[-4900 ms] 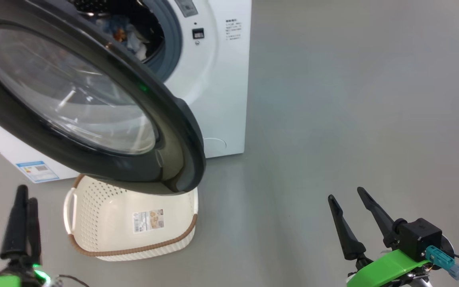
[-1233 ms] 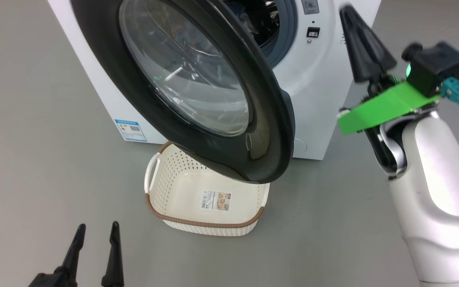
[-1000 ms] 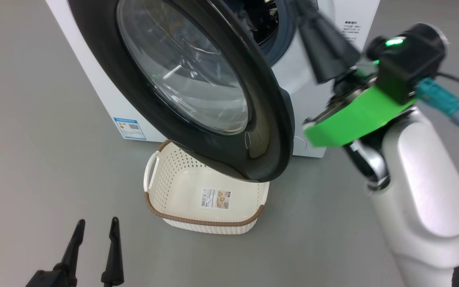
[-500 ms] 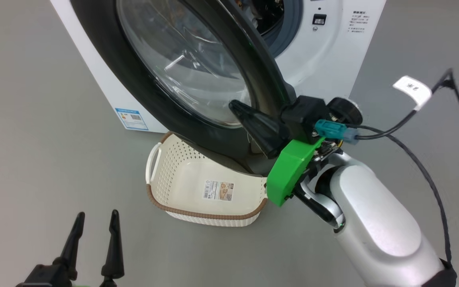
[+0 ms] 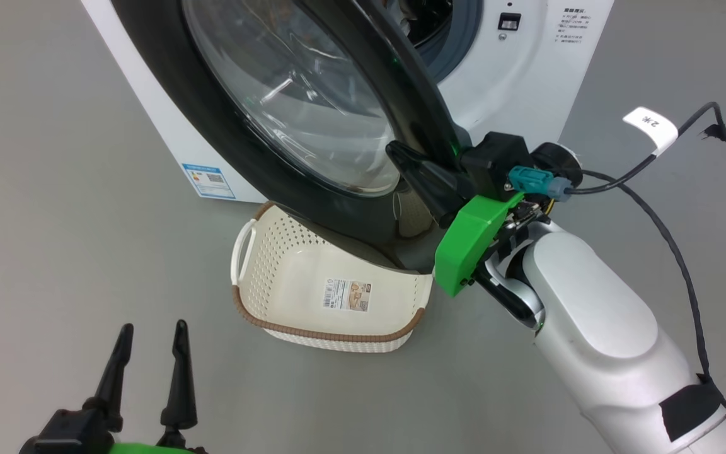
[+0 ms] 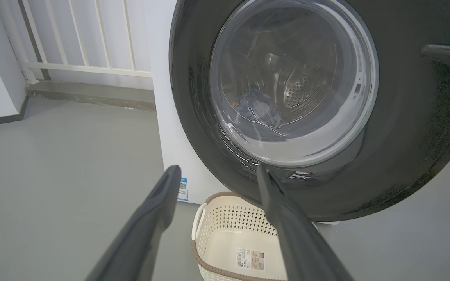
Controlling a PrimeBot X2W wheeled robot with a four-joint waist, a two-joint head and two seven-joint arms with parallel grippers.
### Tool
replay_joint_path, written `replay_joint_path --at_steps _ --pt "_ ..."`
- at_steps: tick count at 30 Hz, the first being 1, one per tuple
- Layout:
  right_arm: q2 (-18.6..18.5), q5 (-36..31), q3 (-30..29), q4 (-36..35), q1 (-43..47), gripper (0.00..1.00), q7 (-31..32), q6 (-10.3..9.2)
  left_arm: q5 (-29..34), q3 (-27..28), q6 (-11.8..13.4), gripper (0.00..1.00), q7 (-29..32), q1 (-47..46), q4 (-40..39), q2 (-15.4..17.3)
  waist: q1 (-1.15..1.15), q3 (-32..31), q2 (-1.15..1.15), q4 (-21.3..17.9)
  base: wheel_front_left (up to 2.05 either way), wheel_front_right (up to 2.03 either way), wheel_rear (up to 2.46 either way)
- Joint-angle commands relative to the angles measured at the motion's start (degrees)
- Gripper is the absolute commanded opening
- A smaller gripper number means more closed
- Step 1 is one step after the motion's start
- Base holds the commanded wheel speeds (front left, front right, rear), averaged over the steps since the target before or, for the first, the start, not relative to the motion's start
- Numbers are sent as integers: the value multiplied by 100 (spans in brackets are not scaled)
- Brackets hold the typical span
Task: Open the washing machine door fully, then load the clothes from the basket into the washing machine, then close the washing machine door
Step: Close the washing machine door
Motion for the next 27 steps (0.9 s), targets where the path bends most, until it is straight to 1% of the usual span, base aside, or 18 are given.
replay_joint_path --at_steps 1,7,16,27 --pt "121 63 54 -108 -144 0 -47 8 -45 204 16 100 -63 -222 -107 82 0 15 -1 -9 0 0 0" --pt "78 79 23 148 -381 0 -205 8 -35 180 11 100 -81 -270 -102 50 0 128 -1 -38 0 0 0" --pt "-152 -58 -218 650 -1079 0 -436 8 -4 49 -108 100 -102 -544 -136 -39 0 527 -1 77 0 0 0" --pt "-482 -367 -651 1723 -2285 0 -813 8 82 -89 -332 100 -124 -1002 -15 -240 0 1082 -1 370 0 0 0"
